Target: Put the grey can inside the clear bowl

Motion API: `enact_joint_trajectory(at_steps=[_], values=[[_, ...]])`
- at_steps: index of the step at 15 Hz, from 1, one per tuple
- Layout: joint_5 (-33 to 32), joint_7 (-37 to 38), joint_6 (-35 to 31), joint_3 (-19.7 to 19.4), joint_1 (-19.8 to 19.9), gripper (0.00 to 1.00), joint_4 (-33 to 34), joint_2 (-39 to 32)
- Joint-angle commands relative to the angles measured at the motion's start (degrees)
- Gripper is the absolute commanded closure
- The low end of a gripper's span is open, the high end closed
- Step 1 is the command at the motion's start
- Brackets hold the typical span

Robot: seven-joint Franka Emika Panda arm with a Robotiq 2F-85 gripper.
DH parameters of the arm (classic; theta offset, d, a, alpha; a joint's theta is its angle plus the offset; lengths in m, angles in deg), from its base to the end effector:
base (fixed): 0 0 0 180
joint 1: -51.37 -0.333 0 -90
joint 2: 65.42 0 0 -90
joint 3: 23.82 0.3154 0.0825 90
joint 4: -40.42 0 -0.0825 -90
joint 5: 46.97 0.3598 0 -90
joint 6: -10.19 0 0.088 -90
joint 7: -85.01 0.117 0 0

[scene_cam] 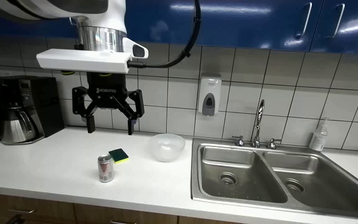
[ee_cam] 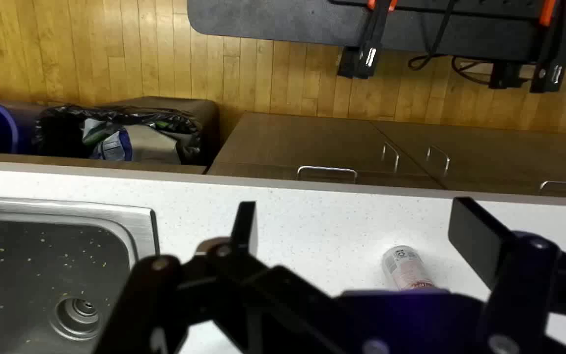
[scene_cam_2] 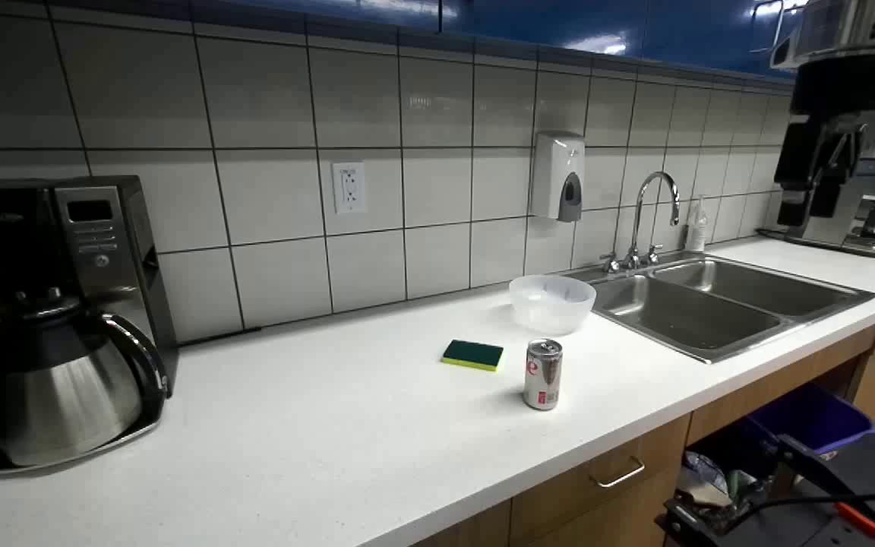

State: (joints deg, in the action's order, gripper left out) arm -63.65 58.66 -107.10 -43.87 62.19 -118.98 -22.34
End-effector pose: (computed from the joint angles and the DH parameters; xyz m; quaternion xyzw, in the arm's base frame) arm 0.2524 -0.1619 0.4054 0.9973 0.0730 -0.0039 0.0102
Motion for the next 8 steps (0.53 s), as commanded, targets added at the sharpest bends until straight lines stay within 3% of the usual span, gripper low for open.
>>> enact_joint_trajectory(at_steps=[1,4,8], values=[[0.4,-0.3,0.0,0.5,0.4,0.00,0.1,-0.2],[0.4,-0.3,0.0,0.5,0.4,0.00,0.1,-0.2],[0.6,0.2,-5.0,0.6,-1.1,0.00,0.1,-4.3]])
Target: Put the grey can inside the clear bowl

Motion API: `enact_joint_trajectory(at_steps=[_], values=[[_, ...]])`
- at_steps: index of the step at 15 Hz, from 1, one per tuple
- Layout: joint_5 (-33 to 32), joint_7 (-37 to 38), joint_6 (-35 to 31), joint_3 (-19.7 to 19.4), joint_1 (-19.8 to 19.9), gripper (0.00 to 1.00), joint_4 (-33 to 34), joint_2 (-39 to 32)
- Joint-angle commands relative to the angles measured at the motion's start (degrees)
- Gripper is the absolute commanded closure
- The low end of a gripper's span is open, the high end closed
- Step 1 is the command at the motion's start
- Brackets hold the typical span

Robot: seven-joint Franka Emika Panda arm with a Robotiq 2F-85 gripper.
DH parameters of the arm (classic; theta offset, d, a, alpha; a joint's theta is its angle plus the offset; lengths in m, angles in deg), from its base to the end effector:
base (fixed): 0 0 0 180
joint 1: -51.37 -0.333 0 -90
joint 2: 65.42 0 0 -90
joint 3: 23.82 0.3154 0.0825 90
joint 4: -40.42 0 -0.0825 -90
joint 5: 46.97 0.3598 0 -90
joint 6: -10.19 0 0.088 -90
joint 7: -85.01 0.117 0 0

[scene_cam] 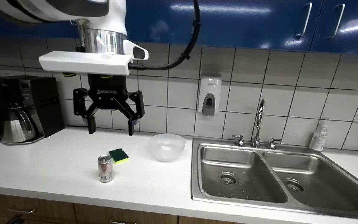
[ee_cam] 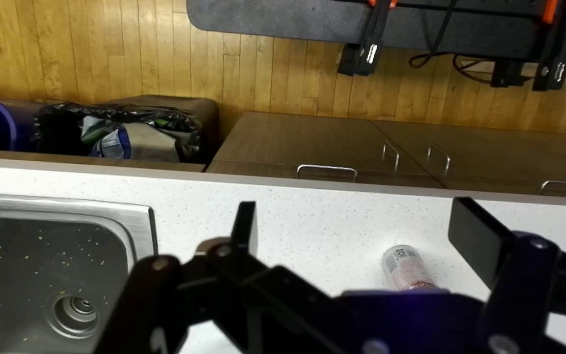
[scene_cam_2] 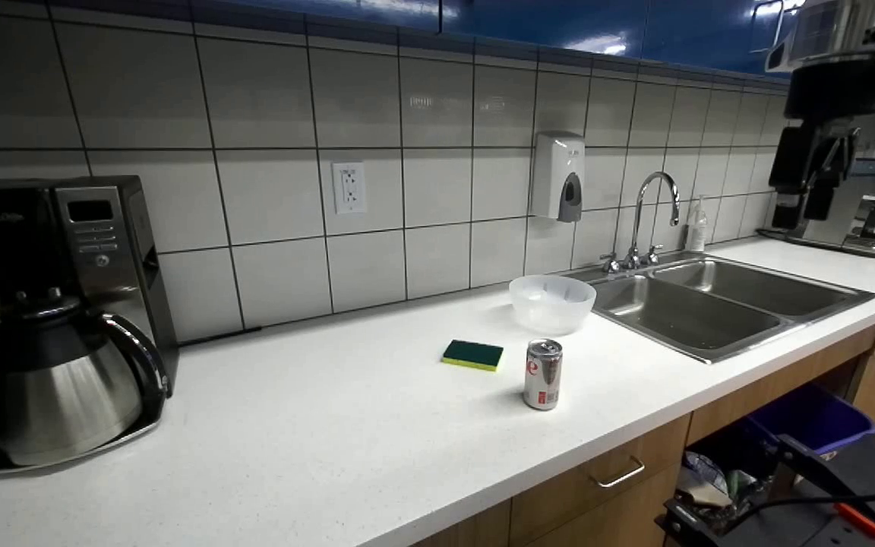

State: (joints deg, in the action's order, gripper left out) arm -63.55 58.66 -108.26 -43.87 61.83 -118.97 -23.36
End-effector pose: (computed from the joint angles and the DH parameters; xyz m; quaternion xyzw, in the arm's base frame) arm 0.2570 -0.1612 0.4022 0.9970 0.0759 -0.0027 0.0111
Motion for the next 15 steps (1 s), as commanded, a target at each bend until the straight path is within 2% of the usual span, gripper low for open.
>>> enact_joint_trajectory(at_steps=[1,9,15], values=[[0.8,0.3,-5.2,0.7,-1.2,0.00,0.1,-4.5],[3.3,3.1,-18.6,3.4,-3.3,0.00,0.0,-17.2],[5.3,11.1,-29.4,8.3,-3.8,0.00,1.7,-29.3]])
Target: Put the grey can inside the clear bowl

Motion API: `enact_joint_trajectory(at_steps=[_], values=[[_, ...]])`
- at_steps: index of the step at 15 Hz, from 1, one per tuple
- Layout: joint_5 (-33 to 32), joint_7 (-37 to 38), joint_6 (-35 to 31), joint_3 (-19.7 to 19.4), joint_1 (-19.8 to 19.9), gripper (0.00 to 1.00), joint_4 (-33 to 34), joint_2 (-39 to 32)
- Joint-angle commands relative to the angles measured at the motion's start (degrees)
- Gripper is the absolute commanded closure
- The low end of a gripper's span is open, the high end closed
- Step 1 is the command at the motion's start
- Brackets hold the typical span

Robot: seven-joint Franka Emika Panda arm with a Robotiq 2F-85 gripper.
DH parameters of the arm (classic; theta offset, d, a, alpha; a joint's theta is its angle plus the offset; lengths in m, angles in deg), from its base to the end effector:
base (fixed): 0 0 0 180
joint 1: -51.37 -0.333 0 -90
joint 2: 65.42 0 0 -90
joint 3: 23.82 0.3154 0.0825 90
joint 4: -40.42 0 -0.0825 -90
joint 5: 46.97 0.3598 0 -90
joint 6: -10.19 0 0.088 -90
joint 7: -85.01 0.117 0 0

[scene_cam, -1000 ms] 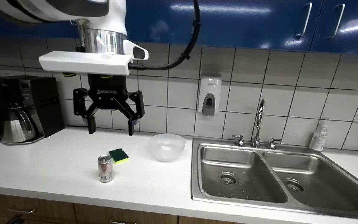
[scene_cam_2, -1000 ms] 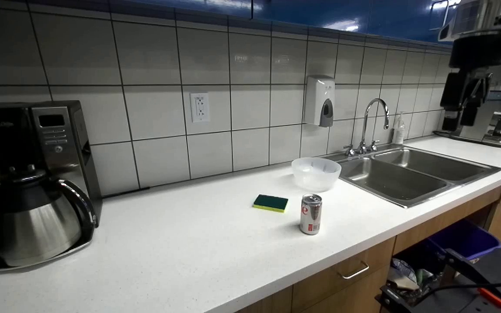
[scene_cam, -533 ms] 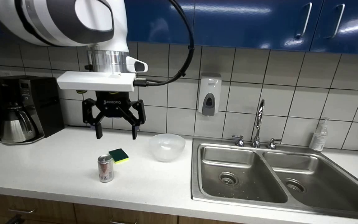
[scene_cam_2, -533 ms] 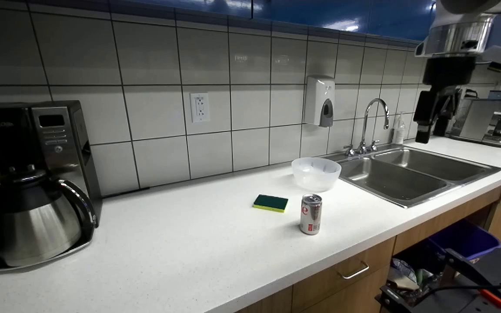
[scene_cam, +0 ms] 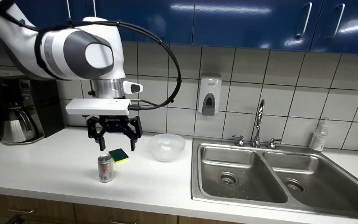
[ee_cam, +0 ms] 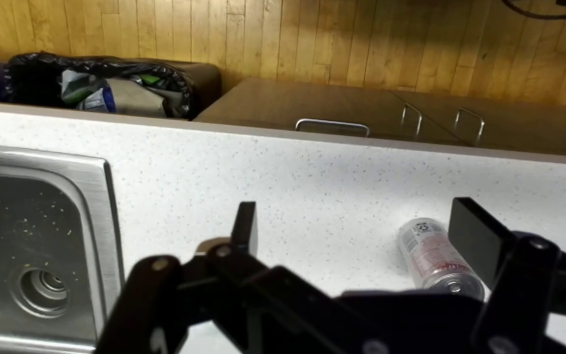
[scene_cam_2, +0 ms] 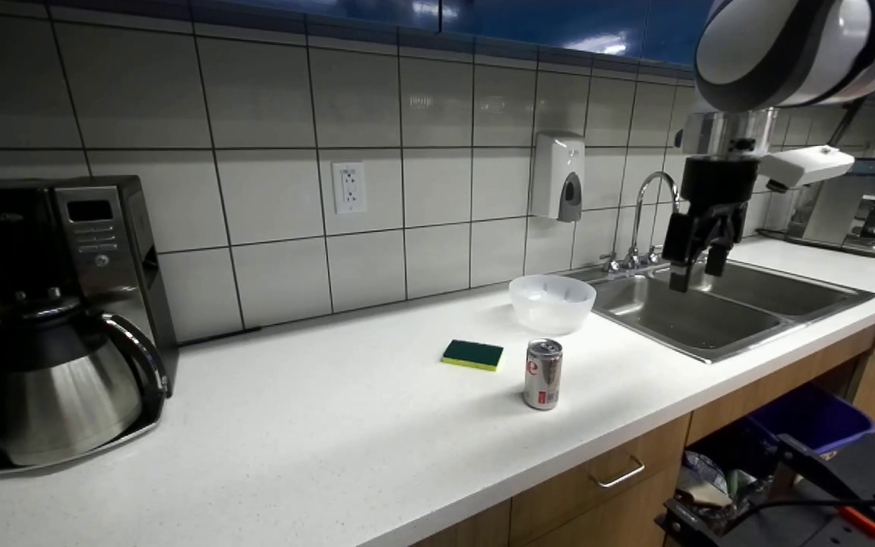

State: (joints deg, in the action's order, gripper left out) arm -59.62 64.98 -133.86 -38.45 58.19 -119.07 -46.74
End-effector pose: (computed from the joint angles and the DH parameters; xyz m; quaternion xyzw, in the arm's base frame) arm 0.3400 -0.1265 0.3161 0.9960 0.0807 0.0158 0.0341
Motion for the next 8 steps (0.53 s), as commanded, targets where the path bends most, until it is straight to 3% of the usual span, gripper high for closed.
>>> enact_joint_trajectory(at_steps=[1,8], values=[[1.7,6.6,-5.1,3.9,-0.3,0.00,2.1,-7.6],[1.9,17.2,-11.4,9.2,-1.7,0.00,6.5,-18.0]])
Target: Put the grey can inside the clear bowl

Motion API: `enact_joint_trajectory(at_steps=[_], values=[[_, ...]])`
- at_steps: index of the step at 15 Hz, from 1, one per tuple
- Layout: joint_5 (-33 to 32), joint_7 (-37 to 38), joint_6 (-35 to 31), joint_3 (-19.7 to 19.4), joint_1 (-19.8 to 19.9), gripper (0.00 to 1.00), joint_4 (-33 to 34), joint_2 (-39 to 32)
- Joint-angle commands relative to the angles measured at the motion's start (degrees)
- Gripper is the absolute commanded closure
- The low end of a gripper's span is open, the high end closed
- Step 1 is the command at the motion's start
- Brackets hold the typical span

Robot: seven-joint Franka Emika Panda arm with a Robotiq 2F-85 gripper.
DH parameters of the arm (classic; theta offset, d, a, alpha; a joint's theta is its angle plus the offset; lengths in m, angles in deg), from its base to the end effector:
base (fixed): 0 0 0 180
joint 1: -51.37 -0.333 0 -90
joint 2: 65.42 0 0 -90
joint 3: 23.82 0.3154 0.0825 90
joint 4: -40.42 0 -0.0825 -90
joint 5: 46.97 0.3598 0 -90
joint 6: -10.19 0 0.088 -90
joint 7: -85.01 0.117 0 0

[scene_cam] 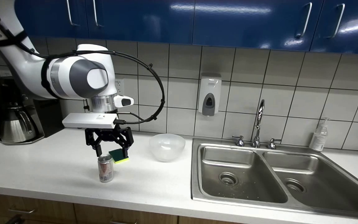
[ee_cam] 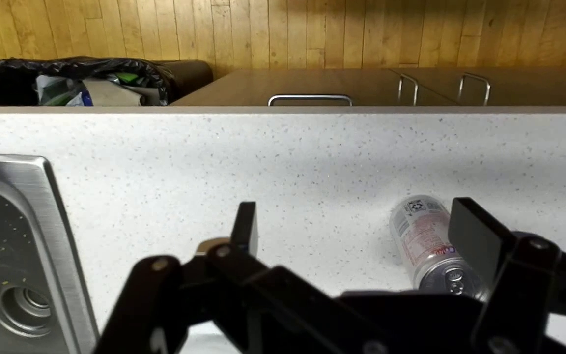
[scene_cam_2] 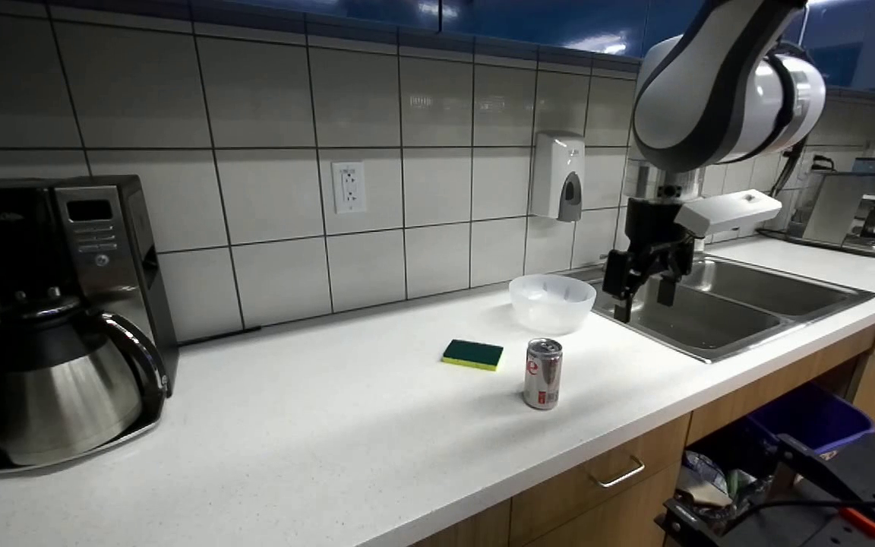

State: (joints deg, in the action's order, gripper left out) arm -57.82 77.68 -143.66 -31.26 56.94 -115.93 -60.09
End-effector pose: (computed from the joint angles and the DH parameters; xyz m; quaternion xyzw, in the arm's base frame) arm 0.3838 -0.0823 0.2669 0.9984 0.0345 0.0177 0.0415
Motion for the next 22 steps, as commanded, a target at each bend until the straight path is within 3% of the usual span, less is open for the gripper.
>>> enact_joint_trajectory(at_steps=[1,9,22], values=[[0.1,5.9,-2.3,2.5,-0.9,0.00,4.3,-6.1],[1.5,14.8,-3.4,4.7,-5.3,0.00,11.8,-15.3],[0.4,20.6,-4.4,2.5,-11.3,0.00,19.7,-26.5]])
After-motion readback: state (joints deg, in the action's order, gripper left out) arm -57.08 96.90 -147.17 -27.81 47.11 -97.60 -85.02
